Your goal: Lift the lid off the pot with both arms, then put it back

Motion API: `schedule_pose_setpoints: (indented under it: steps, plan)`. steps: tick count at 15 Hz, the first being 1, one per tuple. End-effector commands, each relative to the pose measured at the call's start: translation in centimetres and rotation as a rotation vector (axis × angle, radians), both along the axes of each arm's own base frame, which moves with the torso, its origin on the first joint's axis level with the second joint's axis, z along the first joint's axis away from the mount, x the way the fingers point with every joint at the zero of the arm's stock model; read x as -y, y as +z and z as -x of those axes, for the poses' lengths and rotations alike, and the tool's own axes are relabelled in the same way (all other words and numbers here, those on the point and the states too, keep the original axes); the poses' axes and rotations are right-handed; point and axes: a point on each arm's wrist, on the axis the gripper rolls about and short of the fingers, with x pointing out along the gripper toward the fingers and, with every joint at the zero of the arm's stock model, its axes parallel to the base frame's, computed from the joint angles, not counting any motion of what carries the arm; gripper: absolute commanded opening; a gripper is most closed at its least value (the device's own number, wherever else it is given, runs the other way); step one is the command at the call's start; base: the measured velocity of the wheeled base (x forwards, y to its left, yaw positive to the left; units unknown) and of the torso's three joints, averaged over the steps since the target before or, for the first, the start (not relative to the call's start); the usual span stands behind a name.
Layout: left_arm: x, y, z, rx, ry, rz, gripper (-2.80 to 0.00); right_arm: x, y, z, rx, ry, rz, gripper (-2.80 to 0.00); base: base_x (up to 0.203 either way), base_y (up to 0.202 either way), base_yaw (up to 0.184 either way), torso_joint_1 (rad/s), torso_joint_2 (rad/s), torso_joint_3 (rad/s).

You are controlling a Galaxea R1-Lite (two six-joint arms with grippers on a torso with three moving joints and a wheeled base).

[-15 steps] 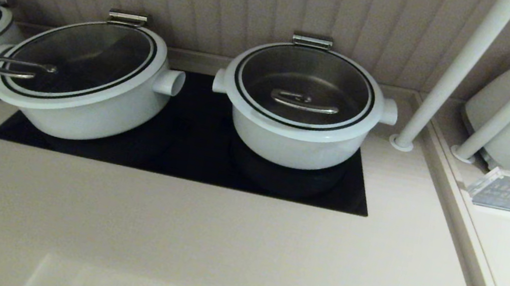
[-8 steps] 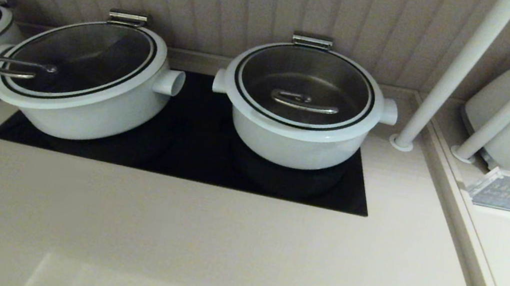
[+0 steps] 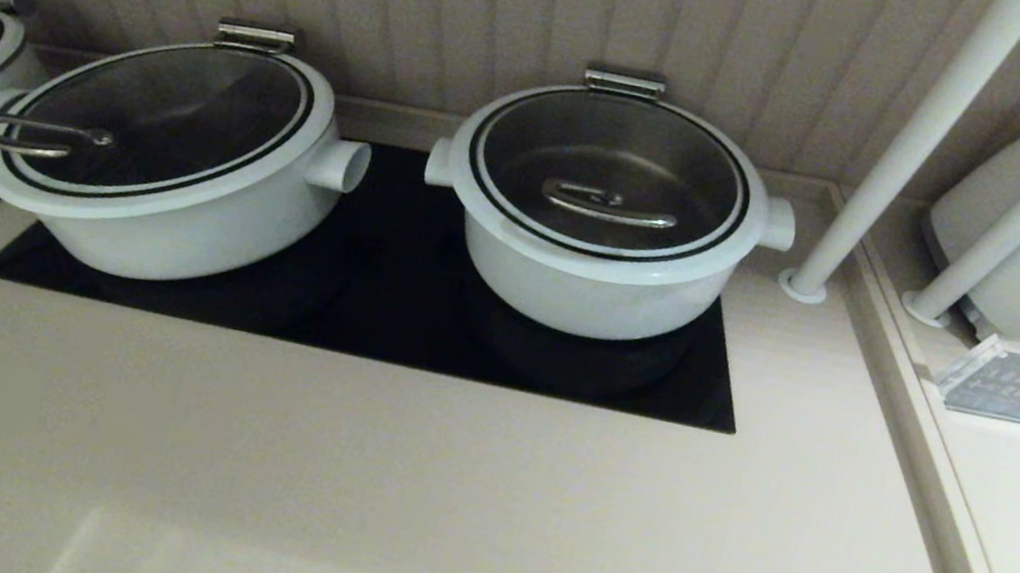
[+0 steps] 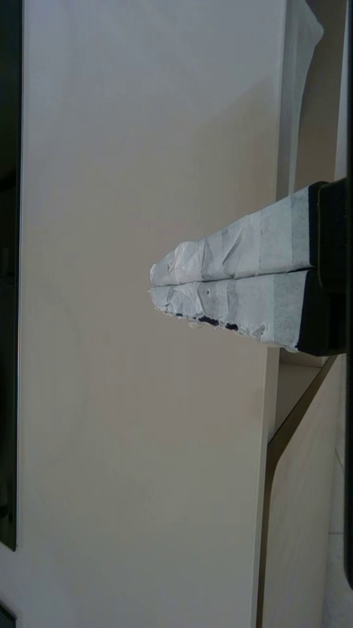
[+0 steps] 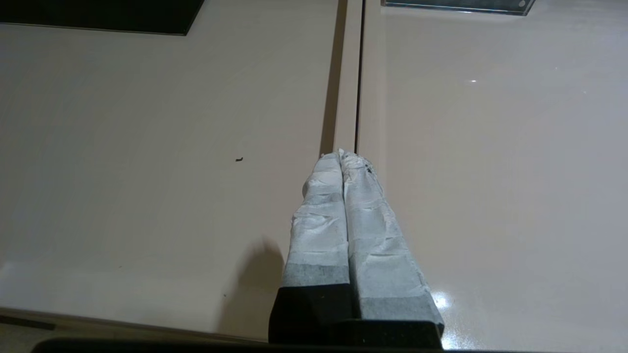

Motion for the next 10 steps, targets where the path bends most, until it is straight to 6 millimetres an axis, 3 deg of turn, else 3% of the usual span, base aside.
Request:
schedule_pose_setpoints:
  steps: [1, 10]
  plan:
    - [0.0, 0.01, 0.0, 0.002, 0.0, 0.0, -2.8, 0.0, 0.01, -0.01, -0.001, 0.0, 0.001, -2.8, 0.0, 0.0, 0.0, 0.0, 0.0, 0.0]
    - [0.0, 0.0, 0.0, 0.0, 0.0, 0.0, -2.8, -0.02, 0.03, 0.0, -0.001, 0.011, 0.036, -2.8, 0.0, 0.0, 0.0, 0.0, 0.0, 0.0]
